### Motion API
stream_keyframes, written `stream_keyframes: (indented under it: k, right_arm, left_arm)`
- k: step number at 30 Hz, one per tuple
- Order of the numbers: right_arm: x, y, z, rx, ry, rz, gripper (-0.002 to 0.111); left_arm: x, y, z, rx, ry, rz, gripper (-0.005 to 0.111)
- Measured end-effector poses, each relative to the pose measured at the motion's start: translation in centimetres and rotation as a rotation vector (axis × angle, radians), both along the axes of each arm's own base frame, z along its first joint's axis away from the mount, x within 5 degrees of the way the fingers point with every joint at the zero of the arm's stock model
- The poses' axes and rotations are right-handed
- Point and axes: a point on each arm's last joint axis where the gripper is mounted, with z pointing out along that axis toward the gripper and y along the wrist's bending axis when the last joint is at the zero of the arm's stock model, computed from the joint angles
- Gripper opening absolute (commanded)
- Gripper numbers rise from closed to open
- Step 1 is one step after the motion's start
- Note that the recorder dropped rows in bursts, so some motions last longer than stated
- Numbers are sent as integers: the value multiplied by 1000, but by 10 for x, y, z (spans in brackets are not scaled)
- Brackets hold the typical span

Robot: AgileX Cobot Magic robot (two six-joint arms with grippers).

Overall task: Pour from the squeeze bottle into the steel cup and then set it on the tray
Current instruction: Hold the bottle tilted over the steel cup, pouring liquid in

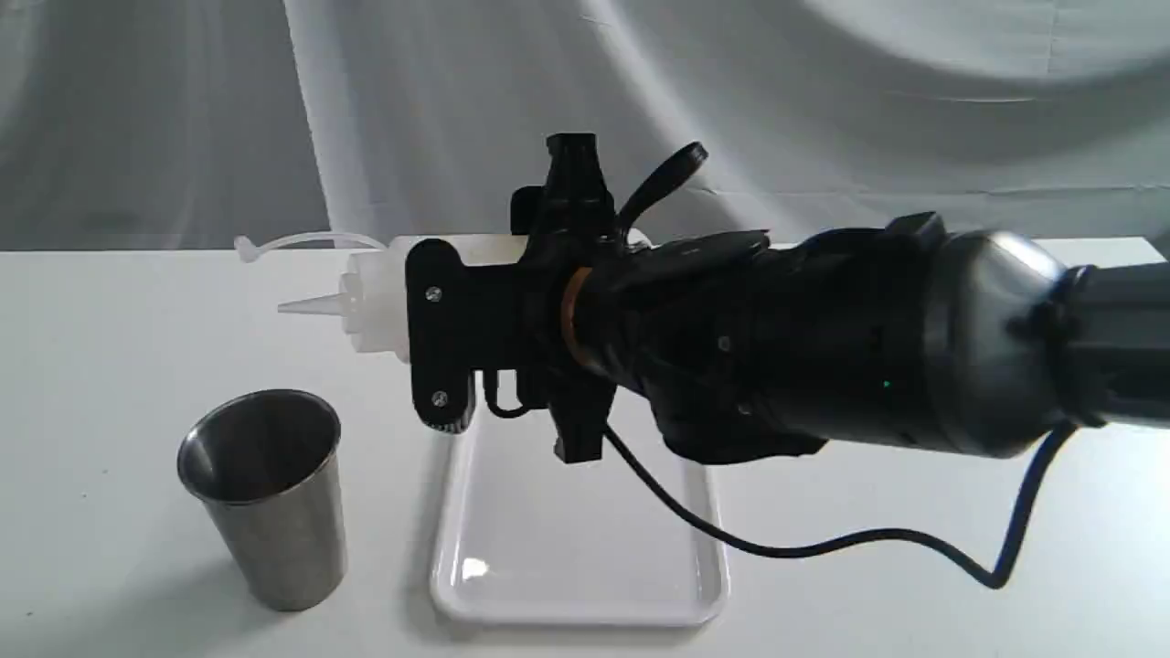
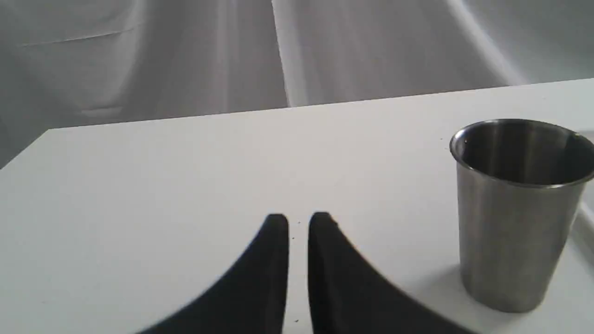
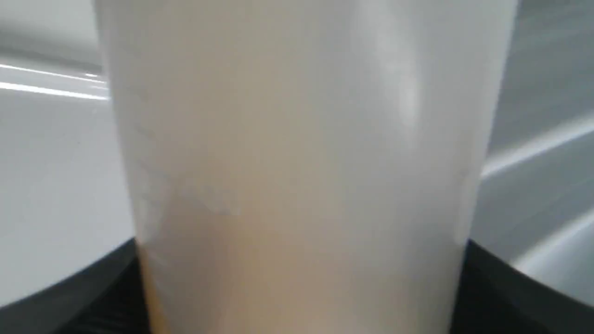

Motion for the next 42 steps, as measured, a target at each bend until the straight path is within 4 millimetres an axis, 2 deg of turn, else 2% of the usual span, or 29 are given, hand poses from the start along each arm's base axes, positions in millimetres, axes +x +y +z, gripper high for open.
stream_keyframes:
  k: [5, 23, 42]
  right_arm:
    - [1, 8, 4, -65, -46, 36, 0]
    - [3, 9, 4, -262, -119, 116, 0]
    - [4, 11, -1, -310, -124, 143, 0]
  left_arm:
    - [0, 0, 0, 0, 0, 0, 8]
    - [0, 0, 0, 0, 0, 0, 8]
    - [0, 0, 0, 0, 0, 0, 8]
